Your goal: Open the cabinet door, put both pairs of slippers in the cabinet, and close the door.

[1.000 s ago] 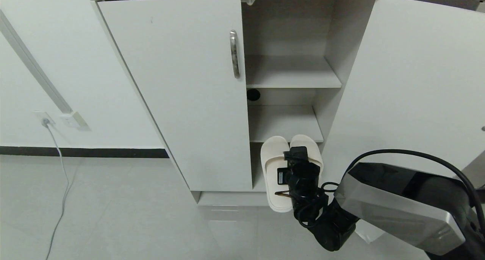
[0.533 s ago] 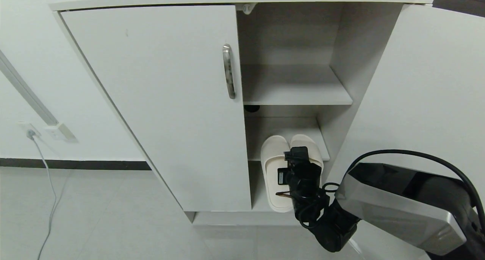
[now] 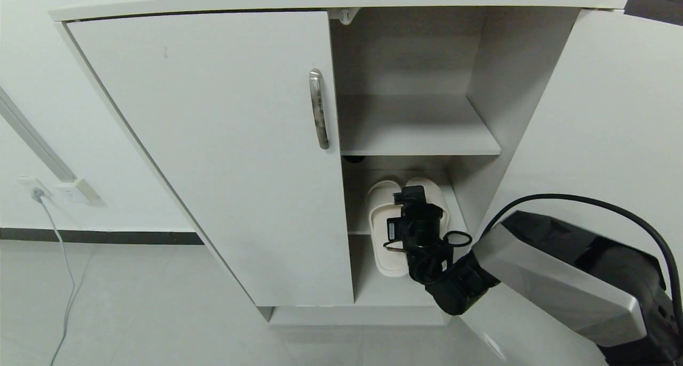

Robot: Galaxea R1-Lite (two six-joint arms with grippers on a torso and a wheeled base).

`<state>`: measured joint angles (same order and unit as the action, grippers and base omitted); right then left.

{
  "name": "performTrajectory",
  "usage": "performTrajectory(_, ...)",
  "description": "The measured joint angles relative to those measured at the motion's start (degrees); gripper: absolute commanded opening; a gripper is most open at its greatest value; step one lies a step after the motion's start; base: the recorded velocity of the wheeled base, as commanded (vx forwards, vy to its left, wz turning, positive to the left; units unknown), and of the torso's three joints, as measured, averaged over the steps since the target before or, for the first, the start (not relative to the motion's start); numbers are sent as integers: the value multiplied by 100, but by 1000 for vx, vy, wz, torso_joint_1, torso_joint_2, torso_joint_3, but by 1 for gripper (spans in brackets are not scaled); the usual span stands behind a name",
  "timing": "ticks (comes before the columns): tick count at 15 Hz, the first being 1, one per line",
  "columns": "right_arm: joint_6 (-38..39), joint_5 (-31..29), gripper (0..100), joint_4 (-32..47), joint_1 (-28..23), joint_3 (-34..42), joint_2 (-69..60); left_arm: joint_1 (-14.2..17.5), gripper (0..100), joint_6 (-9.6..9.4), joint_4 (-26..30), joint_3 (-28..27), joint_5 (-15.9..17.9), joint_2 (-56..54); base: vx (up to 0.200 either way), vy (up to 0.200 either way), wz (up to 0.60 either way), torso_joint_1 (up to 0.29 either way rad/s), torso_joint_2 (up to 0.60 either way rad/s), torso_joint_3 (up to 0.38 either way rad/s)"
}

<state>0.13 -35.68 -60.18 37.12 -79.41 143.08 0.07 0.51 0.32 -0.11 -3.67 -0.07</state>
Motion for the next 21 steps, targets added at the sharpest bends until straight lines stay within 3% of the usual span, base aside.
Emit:
performTrajectory(13, 262, 522, 0, 2310, -485, -3026, 816, 0, 0, 0, 4, 1, -10, 0, 0, 0, 0, 0, 0, 0)
performTrajectory(21, 424, 519, 0, 2710, -630, -3512, 970, 0, 0, 0, 4, 1, -16, 0, 0, 0, 0, 0, 0, 0)
